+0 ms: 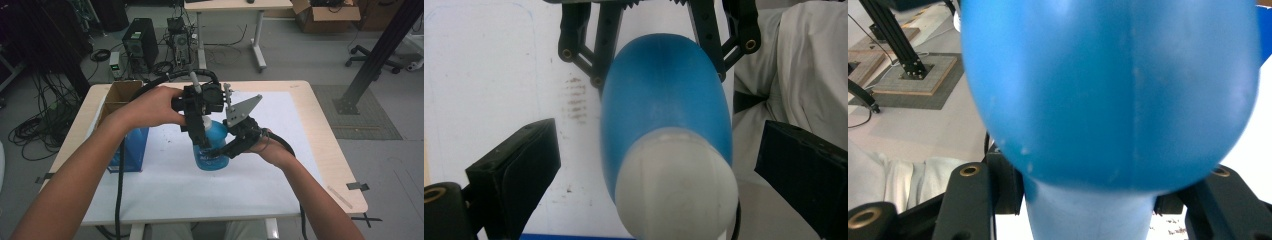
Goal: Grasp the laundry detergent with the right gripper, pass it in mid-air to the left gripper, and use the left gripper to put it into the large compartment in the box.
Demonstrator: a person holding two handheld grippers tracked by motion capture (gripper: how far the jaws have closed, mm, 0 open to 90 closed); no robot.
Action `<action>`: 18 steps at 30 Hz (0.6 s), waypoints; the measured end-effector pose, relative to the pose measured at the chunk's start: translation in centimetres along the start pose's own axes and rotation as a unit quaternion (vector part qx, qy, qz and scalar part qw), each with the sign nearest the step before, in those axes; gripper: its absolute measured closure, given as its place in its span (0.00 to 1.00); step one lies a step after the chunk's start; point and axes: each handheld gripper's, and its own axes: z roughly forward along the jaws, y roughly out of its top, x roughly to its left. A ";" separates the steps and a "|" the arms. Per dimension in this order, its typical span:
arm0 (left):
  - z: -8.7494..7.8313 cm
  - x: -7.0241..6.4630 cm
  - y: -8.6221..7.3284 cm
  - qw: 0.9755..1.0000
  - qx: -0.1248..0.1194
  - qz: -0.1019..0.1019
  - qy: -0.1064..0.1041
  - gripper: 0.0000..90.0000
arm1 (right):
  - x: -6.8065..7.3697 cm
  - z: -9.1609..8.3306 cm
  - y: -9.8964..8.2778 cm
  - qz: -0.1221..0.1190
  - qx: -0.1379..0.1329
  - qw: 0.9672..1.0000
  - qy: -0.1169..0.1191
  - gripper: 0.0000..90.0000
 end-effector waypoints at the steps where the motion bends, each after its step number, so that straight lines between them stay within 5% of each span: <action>1: 0.0 0.0 0.1 1.000 0.001 0.000 0.000 0.05 | 0.0 0.0 0.0 0.001 0.000 1.000 0.000 0.49; 18: 0.9 -0.2 0.2 1.000 0.011 0.011 0.000 0.13 | 0.0 -0.1 0.0 0.003 -0.001 1.000 -0.001 0.49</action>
